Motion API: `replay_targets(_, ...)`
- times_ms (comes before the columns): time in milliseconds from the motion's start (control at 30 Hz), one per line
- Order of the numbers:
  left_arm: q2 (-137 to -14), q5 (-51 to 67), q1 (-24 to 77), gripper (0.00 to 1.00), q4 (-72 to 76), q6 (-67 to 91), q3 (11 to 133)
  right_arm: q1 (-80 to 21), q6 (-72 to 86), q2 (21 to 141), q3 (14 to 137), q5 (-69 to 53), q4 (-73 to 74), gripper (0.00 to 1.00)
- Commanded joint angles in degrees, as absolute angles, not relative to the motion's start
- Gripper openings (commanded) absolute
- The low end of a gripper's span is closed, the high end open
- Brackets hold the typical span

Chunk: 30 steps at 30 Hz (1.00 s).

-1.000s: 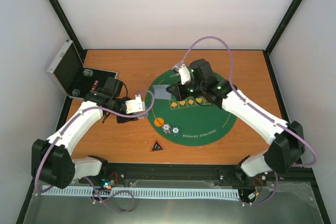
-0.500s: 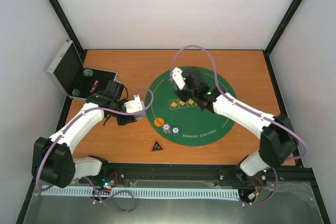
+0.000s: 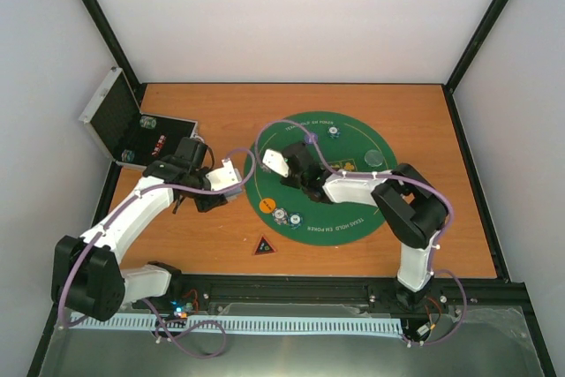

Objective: Distribute texas hold em gaming equipment

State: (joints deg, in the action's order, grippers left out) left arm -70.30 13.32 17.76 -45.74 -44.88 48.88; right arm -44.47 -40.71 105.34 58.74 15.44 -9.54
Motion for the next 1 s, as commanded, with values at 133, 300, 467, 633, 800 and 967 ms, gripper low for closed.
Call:
replay_targets(133,-67.62,12.13,17.49,0.48,-44.56,-43.65,49.04,-50.0,-37.45,109.77,58.06,12.65,-7.78,0.03)
replay_targets(300,-67.84,11.99,17.4,0.48,-44.56,-43.92,49.32,-50.19,-28.93,110.78,60.72,9.81,-0.76,0.03)
replay_targets(467,-67.9,11.93,17.4,0.48,-44.56,-43.8,49.42,-50.18,-22.0,113.1,65.69,8.27,6.01,0.03)
replay_targets(633,-67.68,11.82,17.4,0.48,-44.91,-43.97,49.42,-50.18,-17.61,114.1,68.33,5.26,9.37,0.03)
replay_targets(800,-67.32,11.53,17.4,0.48,-45.17,-44.16,49.33,-50.19,-15.43,113.65,68.92,2.53,9.69,0.03)
replay_targets(967,-67.15,11.68,17.45,0.48,-45.31,-44.19,49.41,-50.19,-15.38,115.2,70.14,2.51,9.51,0.03)
